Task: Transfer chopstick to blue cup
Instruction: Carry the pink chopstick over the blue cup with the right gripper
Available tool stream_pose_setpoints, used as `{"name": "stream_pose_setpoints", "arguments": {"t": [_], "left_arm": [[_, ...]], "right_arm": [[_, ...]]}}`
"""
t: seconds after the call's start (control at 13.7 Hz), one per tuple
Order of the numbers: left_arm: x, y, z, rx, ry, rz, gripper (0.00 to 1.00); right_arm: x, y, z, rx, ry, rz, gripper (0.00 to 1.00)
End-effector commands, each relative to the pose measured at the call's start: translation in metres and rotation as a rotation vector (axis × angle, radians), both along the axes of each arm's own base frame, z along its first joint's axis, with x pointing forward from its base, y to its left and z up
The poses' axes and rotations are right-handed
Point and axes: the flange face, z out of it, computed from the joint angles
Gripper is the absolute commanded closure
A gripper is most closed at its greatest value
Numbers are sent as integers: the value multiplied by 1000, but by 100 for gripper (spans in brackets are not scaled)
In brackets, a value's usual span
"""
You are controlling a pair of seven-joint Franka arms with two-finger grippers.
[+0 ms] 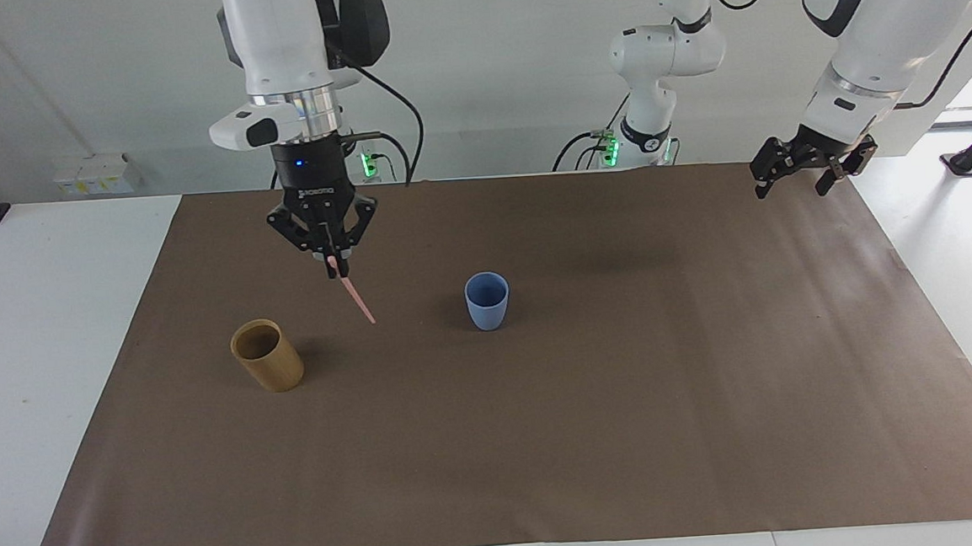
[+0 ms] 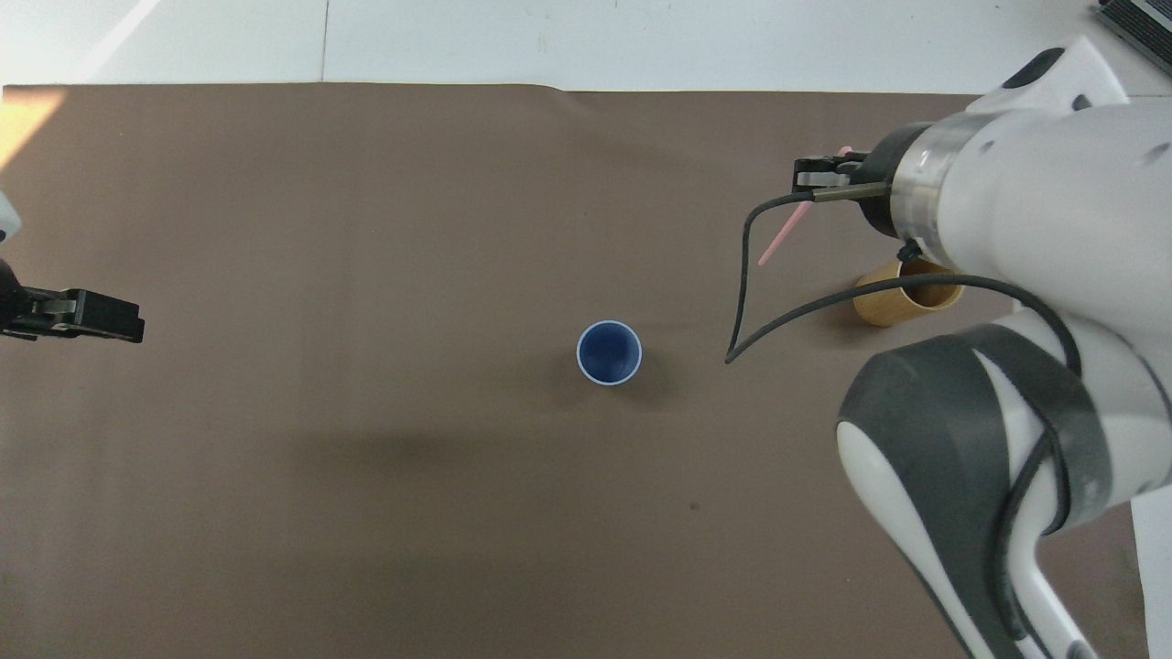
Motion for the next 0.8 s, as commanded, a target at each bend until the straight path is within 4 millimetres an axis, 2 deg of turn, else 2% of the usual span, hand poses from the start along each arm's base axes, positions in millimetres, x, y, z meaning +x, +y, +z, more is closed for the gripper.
{"name": "stream_pose_setpoints", "arguments": {"t": [0.0, 0.15, 0.29, 0.51, 0.73], "left_arm": [[-5, -3, 26, -7, -19, -9, 0], [-8, -8, 55, -9, -28, -12, 0], [-9, -11, 69, -58, -47, -6, 0], [-19, -13, 65, -76, 2, -8, 0], [-26, -12, 63, -71, 33, -10, 0]], "right_arm": [[-28, 63, -17, 92, -29, 6, 100], [-47, 101, -34, 112, -25, 32, 100], [-65, 128, -46, 73, -19, 88, 100], [-81, 134, -72, -5, -8, 108, 100], [-86, 132, -83, -18, -17, 119, 100]]}}
